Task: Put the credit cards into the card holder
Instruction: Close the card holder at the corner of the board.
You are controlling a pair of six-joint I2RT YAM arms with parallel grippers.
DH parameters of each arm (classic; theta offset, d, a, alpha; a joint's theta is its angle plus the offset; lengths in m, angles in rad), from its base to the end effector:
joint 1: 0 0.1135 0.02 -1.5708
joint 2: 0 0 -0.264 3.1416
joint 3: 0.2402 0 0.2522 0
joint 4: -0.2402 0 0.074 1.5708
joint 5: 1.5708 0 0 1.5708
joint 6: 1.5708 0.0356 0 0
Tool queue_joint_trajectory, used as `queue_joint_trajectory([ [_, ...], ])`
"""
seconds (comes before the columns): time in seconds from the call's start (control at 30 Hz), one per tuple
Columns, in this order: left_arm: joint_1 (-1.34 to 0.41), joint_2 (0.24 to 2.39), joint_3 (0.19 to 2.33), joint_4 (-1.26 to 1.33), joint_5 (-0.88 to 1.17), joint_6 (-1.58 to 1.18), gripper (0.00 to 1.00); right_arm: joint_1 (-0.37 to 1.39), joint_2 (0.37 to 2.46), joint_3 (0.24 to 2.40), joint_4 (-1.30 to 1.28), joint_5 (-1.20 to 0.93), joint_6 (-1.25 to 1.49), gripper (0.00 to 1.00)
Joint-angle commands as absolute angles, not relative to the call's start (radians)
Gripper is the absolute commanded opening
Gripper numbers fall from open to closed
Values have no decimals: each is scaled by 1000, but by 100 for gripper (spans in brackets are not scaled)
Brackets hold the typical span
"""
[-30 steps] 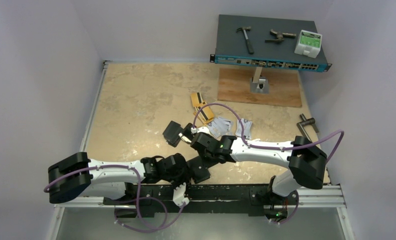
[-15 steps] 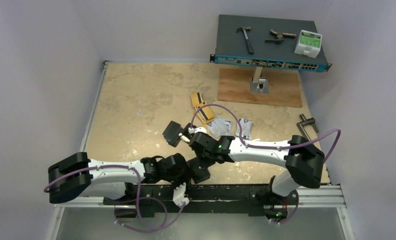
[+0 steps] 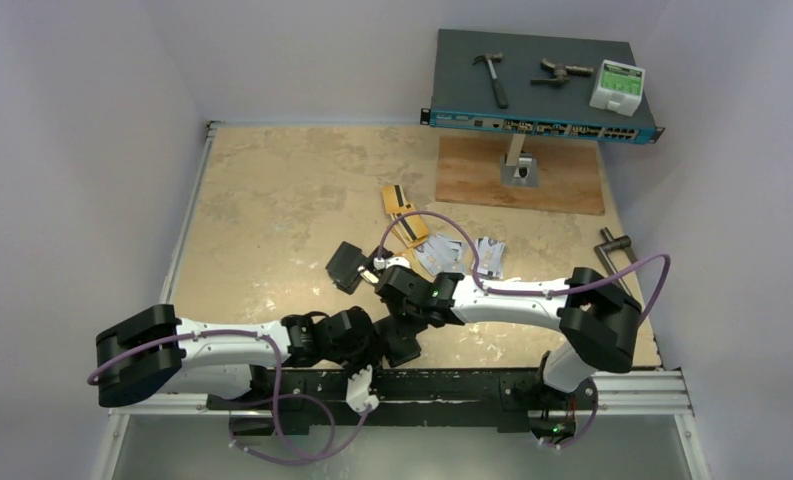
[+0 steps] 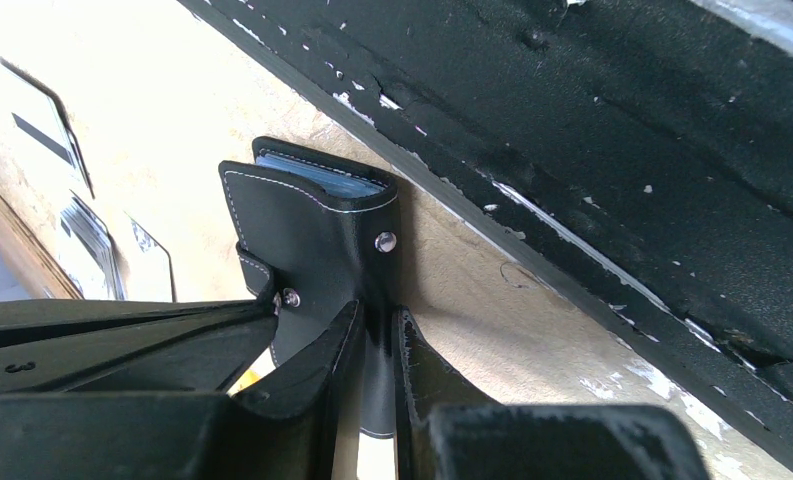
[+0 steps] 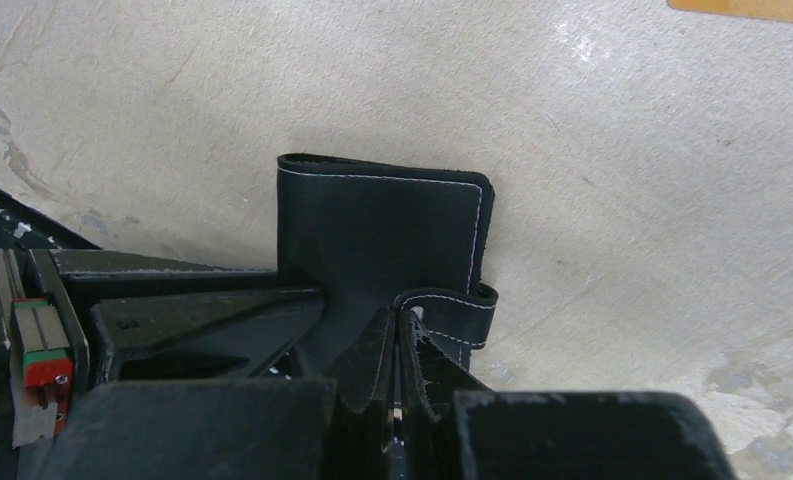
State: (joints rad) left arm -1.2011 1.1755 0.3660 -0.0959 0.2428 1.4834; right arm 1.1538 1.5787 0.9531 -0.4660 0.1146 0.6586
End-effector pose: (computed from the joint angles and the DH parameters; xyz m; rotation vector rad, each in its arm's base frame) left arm 0.0635 -0.1875 0.1358 2.4052 0.4536 -0.1765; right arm 0.1277 0.2783 0.1856 -0.6310 2.6521 0.4277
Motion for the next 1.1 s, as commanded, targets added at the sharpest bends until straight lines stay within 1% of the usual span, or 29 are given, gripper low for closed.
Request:
queue_joint_trajectory([
  [0.0, -1207, 1166, 347, -126, 272, 1480, 0, 1161, 1599, 948, -428, 96, 647, 0],
  [1.07, -1207, 1161, 354, -128, 271, 1485, 0, 1161, 1617, 904, -383, 79, 661, 0],
])
